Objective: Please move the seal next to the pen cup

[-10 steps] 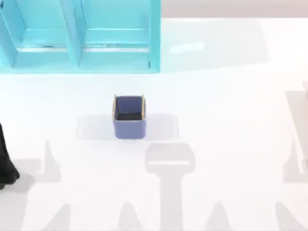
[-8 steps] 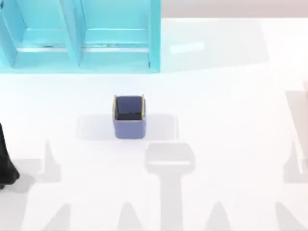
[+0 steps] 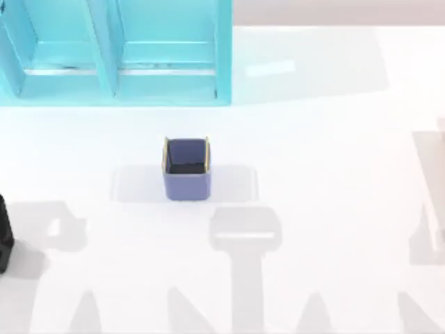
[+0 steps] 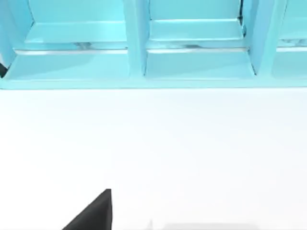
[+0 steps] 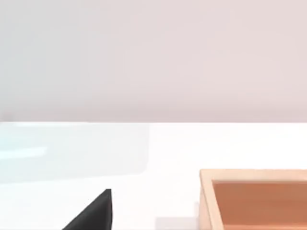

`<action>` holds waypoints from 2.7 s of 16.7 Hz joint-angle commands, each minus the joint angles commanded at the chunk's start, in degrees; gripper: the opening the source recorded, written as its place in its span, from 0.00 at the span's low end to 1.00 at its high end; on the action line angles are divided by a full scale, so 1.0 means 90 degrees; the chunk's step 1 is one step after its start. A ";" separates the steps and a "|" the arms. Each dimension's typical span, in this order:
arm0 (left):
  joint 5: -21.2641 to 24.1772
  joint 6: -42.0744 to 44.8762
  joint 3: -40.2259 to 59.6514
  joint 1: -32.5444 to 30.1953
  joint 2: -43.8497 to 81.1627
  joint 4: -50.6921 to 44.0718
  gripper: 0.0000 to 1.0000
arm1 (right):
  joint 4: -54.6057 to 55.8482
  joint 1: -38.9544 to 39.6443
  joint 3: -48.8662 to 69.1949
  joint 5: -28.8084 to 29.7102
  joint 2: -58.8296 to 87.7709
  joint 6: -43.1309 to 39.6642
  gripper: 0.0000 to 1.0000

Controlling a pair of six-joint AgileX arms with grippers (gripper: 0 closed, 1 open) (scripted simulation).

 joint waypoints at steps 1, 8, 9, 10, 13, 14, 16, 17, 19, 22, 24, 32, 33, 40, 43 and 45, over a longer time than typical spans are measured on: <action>0.0003 0.0054 0.0445 0.0045 0.0590 -0.0455 1.00 | 0.0000 0.0000 0.0000 0.0000 0.0000 0.0000 1.00; 0.0006 0.0434 0.3571 0.0392 0.4851 -0.3695 1.00 | 0.0000 0.0000 0.0000 0.0000 0.0000 0.0000 1.00; 0.0005 0.0483 0.3968 0.0437 0.5327 -0.4091 1.00 | 0.0000 0.0000 0.0000 0.0000 0.0000 0.0000 1.00; 0.0004 0.0529 0.4344 0.0478 0.5770 -0.4460 1.00 | 0.0000 0.0000 0.0000 0.0000 0.0000 0.0000 1.00; 0.0000 0.0643 0.5288 0.0577 0.6900 -0.5352 1.00 | 0.0000 0.0000 0.0000 0.0000 0.0000 0.0000 1.00; -0.0001 0.0670 0.5522 0.0602 0.7176 -0.5563 1.00 | 0.0000 0.0000 0.0000 0.0000 0.0000 0.0000 1.00; -0.0004 0.0706 0.5844 0.0636 0.7527 -0.5848 1.00 | 0.0000 0.0000 0.0000 0.0000 0.0000 0.0000 1.00; -0.0005 0.0714 0.5921 0.0645 0.7602 -0.5917 1.00 | 0.0000 0.0000 0.0000 0.0000 0.0000 0.0000 1.00; -0.0005 0.0717 0.5941 0.0647 0.7620 -0.5934 1.00 | 0.0000 0.0000 0.0000 0.0000 0.0000 0.0000 1.00; -0.0005 0.0711 0.5921 0.0614 0.7599 -0.5918 1.00 | 0.0000 0.0000 0.0000 0.0000 0.0000 0.0000 1.00; -0.0005 0.0706 0.5826 0.0624 0.7627 -0.5818 1.00 | 0.0000 0.0000 0.0000 0.0000 0.0000 0.0000 1.00; -0.0004 0.0744 0.4247 0.0666 0.8177 -0.3630 1.00 | 0.0000 0.0000 0.0000 0.0000 0.0000 0.0000 1.00; -0.0004 0.0749 0.4110 0.0669 0.8228 -0.3470 1.00 | 0.0000 0.0000 0.0000 0.0000 0.0000 0.0000 1.00; -0.0004 0.0753 0.4008 0.0673 0.8268 -0.3353 0.85 | 0.0000 0.0000 0.0000 0.0000 0.0000 0.0000 1.00; -0.0004 0.0753 0.4008 0.0673 0.8268 -0.3353 0.62 | 0.0000 0.0000 0.0000 0.0000 0.0000 0.0000 1.00; -0.0004 0.0753 0.4008 0.0673 0.8268 -0.3353 0.47 | 0.0000 0.0000 0.0000 0.0000 0.0000 0.0000 1.00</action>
